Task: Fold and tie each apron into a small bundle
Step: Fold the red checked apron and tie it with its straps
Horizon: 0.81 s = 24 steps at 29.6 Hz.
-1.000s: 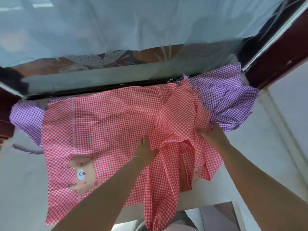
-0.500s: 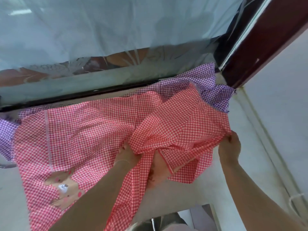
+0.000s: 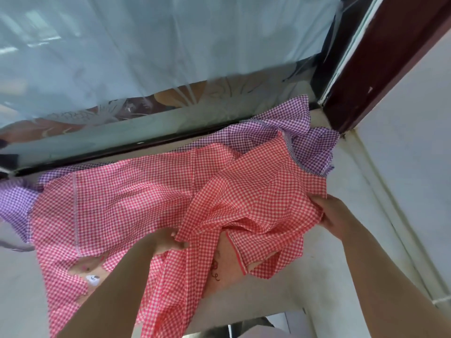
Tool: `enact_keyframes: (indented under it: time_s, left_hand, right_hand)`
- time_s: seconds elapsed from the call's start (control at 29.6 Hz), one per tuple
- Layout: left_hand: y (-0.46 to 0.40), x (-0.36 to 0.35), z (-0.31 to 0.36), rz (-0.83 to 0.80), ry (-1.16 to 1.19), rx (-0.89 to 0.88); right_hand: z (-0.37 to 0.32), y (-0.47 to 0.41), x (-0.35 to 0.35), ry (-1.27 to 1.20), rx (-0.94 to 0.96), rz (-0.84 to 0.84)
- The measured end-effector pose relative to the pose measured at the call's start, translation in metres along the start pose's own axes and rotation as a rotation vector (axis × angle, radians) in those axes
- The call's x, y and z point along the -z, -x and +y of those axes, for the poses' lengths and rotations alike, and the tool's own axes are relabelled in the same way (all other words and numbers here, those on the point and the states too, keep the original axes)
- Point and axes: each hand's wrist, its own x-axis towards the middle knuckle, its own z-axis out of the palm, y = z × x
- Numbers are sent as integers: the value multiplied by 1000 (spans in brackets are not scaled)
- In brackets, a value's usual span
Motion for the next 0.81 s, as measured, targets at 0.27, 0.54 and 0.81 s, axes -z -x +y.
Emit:
enact_keyframes:
  time_s: [0.27,0.54,0.81]
  left_hand:
    - [-3,69,22,776,34,-114]
    - [-22,97,75,950,-351,-265]
    - [-60,72,96,750,-581,-222]
  right_hand:
    - [7,32,-16,90,637,642]
    - [10,48,-14,-336,430,832]
    - [51,39,7,24,-130,972]
